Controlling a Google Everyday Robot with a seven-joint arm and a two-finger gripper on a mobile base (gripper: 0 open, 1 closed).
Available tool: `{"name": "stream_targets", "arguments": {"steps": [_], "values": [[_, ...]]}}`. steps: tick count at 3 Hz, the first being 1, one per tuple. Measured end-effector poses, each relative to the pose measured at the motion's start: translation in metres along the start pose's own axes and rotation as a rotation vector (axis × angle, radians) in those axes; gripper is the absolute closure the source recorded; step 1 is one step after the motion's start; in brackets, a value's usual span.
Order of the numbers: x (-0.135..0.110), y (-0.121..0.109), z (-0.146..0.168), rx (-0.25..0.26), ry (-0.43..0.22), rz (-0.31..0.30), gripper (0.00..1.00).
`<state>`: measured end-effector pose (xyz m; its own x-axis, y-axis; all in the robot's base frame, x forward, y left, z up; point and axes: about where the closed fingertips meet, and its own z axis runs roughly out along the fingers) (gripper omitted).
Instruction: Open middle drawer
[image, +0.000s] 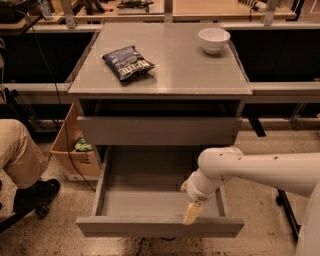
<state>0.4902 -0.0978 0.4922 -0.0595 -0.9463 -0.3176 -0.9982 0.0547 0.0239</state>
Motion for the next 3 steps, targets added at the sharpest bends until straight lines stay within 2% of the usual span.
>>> {"name": "stream_targets", "arguments": {"steps": [1,3], "values": [[0.005,-0.017,-0.009,0.022,-0.01,0.02,0.08],[0.006,-0.061,-0.001,0.078,-0.162,0.098,0.55]]}}
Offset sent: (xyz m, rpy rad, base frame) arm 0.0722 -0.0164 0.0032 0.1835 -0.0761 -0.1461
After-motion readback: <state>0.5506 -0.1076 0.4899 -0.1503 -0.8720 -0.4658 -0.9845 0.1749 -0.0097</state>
